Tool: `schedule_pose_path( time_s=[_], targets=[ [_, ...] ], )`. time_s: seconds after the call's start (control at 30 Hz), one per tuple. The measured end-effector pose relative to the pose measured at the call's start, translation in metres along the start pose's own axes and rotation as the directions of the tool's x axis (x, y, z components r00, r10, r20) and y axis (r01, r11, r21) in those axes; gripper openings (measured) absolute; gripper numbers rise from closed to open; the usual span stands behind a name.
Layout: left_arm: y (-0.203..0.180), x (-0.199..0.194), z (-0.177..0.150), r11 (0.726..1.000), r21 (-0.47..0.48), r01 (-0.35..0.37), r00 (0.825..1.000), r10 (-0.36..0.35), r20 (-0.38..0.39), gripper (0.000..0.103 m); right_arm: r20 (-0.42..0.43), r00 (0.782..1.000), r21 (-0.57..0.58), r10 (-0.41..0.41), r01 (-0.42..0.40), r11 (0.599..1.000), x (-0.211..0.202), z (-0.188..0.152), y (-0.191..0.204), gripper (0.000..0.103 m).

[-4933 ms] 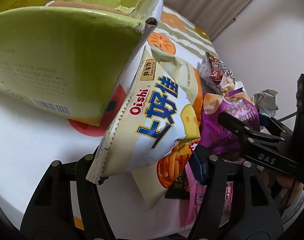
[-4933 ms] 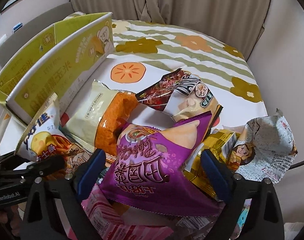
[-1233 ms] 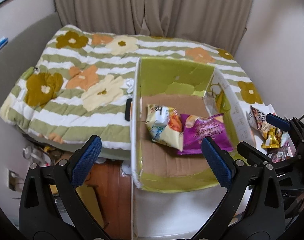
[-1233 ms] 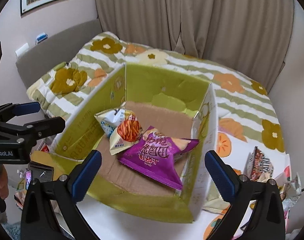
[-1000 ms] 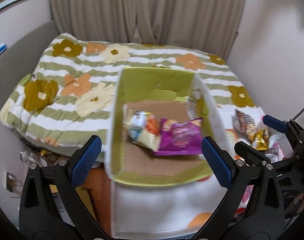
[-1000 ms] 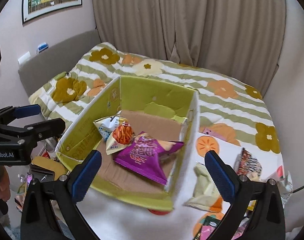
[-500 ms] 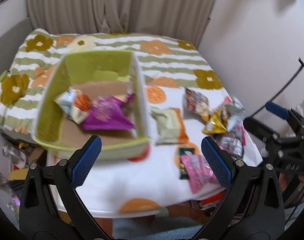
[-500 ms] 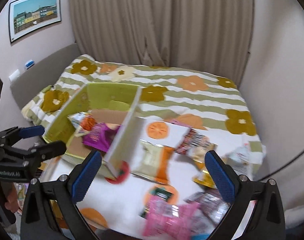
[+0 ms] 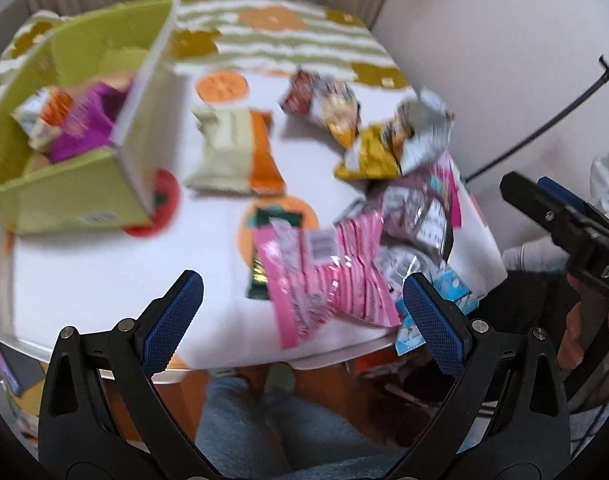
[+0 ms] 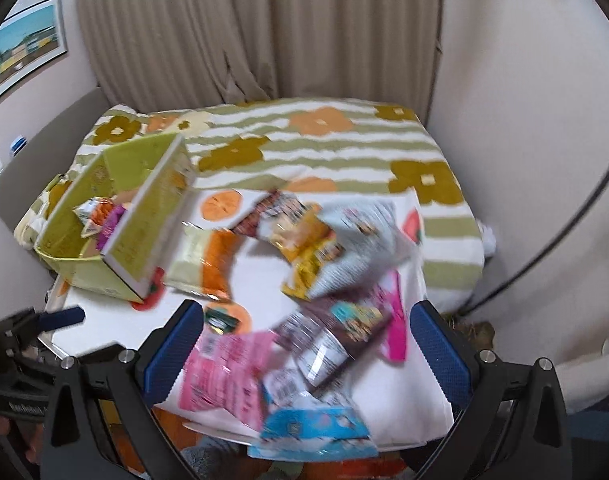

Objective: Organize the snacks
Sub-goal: 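Grasp the pink striped bag with left tool while right tool grasps brown candy bag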

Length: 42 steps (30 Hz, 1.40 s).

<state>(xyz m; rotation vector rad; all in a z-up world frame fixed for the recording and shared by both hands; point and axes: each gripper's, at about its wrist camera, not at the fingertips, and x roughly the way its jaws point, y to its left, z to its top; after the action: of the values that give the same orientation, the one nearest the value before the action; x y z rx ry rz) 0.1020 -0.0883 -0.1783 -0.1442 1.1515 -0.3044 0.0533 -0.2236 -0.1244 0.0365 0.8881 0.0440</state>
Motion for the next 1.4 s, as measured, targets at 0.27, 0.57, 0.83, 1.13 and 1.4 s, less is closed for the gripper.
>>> schedule_pose_path(
  time_s=[0.27, 0.57, 0.83, 1.13, 1.4],
  targets=[
    [-0.014, 0.066, -0.008, 1.0, -0.028, -0.006, 0.997, 0.004, -0.076, 0.1, -0.062, 0.998, 0.134, 0.017, -0.009, 0.991, 0.035, -0.027, -0.03, 0.103],
    [-0.016, 0.099, -0.005, 0.999, -0.024, -0.024, 0.994, 0.021, -0.109, 0.1, -0.086, 0.995, 0.24, 0.055, -0.033, 0.97, 0.071, -0.04, -0.039, 0.103],
    [-0.01, 0.111, -0.005, 1.0, -0.001, 0.004, 0.992, -0.004, -0.126, 0.093, -0.109, 0.991, 0.283, 0.071, -0.038, 0.958, 0.094, -0.041, -0.04, 0.103],
    [-0.013, 0.113, -0.003, 0.997, 0.029, 0.069, 0.99, -0.065, -0.123, 0.073, -0.13, 0.988, 0.299, 0.088, -0.045, 0.953, 0.111, -0.038, -0.04, 0.103],
    [-0.003, 0.102, -0.003, 0.996, 0.03, 0.083, 0.99, -0.079, -0.119, 0.07, -0.14, 0.986, 0.305, 0.088, -0.042, 0.951, 0.123, -0.035, -0.038, 0.103]
  ],
)
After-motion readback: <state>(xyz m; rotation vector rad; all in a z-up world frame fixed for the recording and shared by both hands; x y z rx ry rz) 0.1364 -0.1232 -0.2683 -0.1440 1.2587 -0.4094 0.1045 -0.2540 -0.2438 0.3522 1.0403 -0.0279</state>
